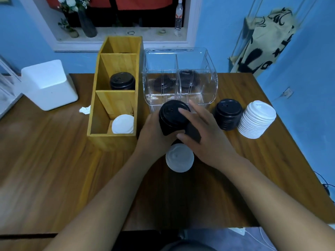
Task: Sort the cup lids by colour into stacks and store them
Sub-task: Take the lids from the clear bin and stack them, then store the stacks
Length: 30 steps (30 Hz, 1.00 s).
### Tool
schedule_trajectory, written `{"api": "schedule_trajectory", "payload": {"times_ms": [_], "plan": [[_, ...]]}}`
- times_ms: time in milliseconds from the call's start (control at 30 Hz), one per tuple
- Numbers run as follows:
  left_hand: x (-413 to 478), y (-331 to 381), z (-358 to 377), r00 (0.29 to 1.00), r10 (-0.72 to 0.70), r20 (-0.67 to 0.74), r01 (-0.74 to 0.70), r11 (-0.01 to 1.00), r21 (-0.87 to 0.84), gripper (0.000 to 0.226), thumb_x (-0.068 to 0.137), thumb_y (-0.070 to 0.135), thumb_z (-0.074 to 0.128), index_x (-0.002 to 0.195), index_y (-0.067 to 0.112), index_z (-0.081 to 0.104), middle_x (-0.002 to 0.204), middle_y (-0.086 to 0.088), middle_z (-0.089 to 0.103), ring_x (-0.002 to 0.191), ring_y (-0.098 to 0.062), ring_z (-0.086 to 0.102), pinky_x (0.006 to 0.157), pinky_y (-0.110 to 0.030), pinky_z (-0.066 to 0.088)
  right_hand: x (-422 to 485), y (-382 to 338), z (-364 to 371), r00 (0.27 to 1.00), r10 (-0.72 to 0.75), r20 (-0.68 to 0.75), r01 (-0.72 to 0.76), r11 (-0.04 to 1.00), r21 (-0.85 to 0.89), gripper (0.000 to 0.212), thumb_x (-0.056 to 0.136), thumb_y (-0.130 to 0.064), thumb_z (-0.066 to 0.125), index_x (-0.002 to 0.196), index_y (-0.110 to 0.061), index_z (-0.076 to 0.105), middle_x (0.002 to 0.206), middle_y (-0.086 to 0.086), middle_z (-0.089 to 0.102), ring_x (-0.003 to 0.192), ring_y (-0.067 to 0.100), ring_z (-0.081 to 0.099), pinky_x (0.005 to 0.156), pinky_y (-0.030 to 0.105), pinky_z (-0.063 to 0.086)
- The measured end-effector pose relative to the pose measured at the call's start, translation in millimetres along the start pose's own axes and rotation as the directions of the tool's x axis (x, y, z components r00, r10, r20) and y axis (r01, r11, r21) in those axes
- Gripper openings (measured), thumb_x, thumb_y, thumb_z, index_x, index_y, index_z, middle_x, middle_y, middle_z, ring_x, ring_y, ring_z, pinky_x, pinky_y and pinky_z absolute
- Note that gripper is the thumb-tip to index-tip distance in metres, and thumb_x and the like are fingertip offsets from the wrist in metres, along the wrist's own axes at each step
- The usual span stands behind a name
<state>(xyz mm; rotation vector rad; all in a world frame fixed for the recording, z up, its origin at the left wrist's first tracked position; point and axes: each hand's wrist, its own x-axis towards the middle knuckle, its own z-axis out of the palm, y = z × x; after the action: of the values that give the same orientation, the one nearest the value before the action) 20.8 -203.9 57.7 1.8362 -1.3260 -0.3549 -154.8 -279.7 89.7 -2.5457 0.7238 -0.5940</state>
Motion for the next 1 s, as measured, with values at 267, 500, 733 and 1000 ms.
{"api": "schedule_trajectory", "payload": {"times_ms": [267,500,733,1000], "plan": [[-2,6,-2,0.998,-0.058,-0.016,0.057,0.997,-0.055,0.058,0.082,0.044,0.077,0.133,0.03,0.052,0.117,0.018,0.058,0.108,0.0,0.047,0.078,-0.011,0.037,59,-13,-14,0.98,0.009,0.201,-0.009,1.0,-0.002,0.059,0.094,-0.044,0.067,0.148,-0.035,0.046,0.159,-0.009,0.035,0.144,0.013,0.032,0.114,0.032,0.033],[-2,1,1,0.997,-0.073,-0.026,0.069,0.989,-0.127,0.069,0.076,0.042,0.084,0.135,0.029,0.051,0.119,0.018,0.058,0.108,0.001,0.051,0.083,-0.01,0.04,78,-12,-30,0.933,-0.067,0.353,0.096,0.993,-0.064,0.055,0.093,-0.04,0.07,0.145,-0.033,0.053,0.151,-0.01,0.048,0.138,0.011,0.041,0.108,0.02,0.029],[-7,-2,9,0.994,-0.097,-0.055,0.083,0.973,-0.214,0.088,0.077,0.037,0.085,0.145,0.039,0.029,0.136,0.02,0.05,0.126,0.003,0.048,0.102,-0.024,0.048,82,-13,-28,0.917,-0.039,0.397,0.069,0.996,-0.061,0.056,0.092,-0.04,0.071,0.144,-0.034,0.053,0.149,-0.008,0.05,0.139,0.014,0.042,0.115,0.035,0.037],[-5,-5,5,0.999,0.0,-0.048,-0.009,0.981,-0.192,0.09,0.078,0.041,0.084,0.151,0.031,0.032,0.141,0.013,0.051,0.133,-0.013,0.048,0.104,-0.044,0.049,10,-11,-15,0.993,0.003,-0.118,0.018,0.984,0.175,0.049,0.092,-0.033,0.072,0.138,-0.024,0.06,0.147,-0.006,0.054,0.14,0.008,0.045,0.117,0.034,0.037]]}}
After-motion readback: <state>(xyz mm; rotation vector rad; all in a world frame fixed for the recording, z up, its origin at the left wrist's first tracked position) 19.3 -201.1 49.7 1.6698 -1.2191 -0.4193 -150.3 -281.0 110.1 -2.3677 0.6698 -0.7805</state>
